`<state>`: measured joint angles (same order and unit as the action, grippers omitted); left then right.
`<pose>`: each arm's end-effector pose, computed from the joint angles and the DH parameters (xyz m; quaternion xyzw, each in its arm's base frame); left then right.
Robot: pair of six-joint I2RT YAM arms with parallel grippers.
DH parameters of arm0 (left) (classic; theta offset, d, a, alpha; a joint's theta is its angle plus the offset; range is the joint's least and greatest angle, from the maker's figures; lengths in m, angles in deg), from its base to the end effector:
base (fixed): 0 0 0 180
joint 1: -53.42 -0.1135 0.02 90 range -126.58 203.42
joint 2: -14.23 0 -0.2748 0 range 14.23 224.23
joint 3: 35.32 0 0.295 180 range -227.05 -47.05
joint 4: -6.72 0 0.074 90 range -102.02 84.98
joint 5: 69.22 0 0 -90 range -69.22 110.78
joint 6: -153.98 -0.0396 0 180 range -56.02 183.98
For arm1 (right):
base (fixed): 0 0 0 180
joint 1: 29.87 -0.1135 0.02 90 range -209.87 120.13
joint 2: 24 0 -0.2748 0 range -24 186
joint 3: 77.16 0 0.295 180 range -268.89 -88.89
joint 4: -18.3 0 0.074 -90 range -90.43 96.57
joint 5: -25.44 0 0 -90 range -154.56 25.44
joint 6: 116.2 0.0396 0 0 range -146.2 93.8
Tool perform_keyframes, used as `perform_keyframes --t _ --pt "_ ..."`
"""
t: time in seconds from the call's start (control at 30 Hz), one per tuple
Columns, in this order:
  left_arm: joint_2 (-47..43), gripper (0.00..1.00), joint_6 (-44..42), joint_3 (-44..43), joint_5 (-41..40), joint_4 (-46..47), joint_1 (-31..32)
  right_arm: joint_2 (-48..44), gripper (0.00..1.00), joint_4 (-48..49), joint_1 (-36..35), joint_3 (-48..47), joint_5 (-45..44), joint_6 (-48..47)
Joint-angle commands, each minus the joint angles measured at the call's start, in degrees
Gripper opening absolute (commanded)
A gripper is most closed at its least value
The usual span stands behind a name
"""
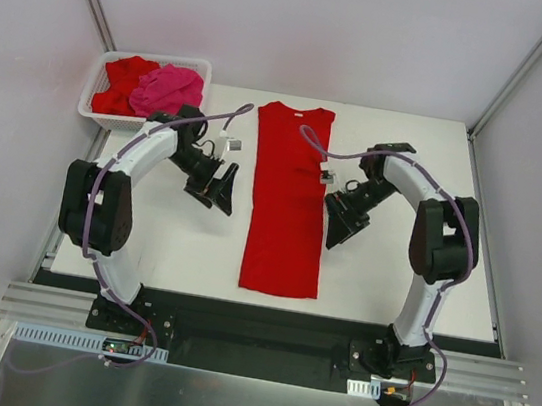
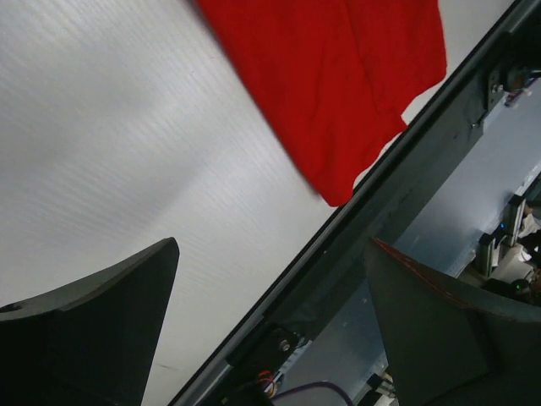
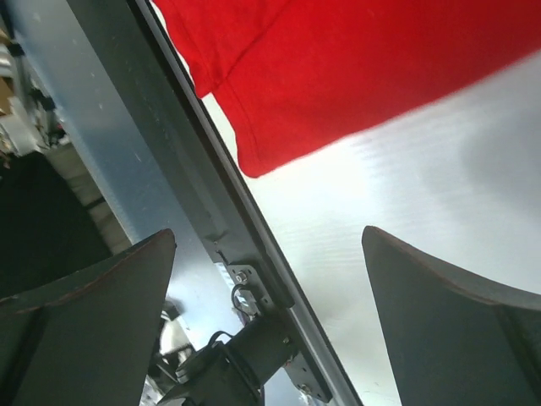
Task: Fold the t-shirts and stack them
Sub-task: Grab the bottom of the folded rectangular tshirt with both arms
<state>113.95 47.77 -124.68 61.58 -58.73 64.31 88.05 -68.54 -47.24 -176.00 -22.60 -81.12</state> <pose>0.3703 -0.0976 0.2305 0.2598 0.8941 -0.3402 0.1317 0.3665 0.1424 0.1989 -0.5233 0.7696 0.3640 0.0374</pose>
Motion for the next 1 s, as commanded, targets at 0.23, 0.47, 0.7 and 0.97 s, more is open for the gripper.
perform_keyframes --t 0.23,0.47,0.7,0.97 --pt "0.1 0.94 1.9 -11.1 2.8 -0.7 -0.2 0.6 0.96 -18.7 14.1 -0.9 6.3 -4.5" --pt "-2.9 0.93 0.6 -2.7 -1.0 -1.8 0.0 0.6 0.96 -19.3 15.6 1.8 14.3 -4.4" --pt "-6.5 0.99 5.7 9.5 4.3 -0.7 0.1 -8.1 0.96 4.7 14.6 17.2 11.3 12.2" --pt "-20.3 0.99 16.1 27.3 4.1 15.9 0.8 -17.3 0.96 12.8 7.7 24.4 3.3 17.7"
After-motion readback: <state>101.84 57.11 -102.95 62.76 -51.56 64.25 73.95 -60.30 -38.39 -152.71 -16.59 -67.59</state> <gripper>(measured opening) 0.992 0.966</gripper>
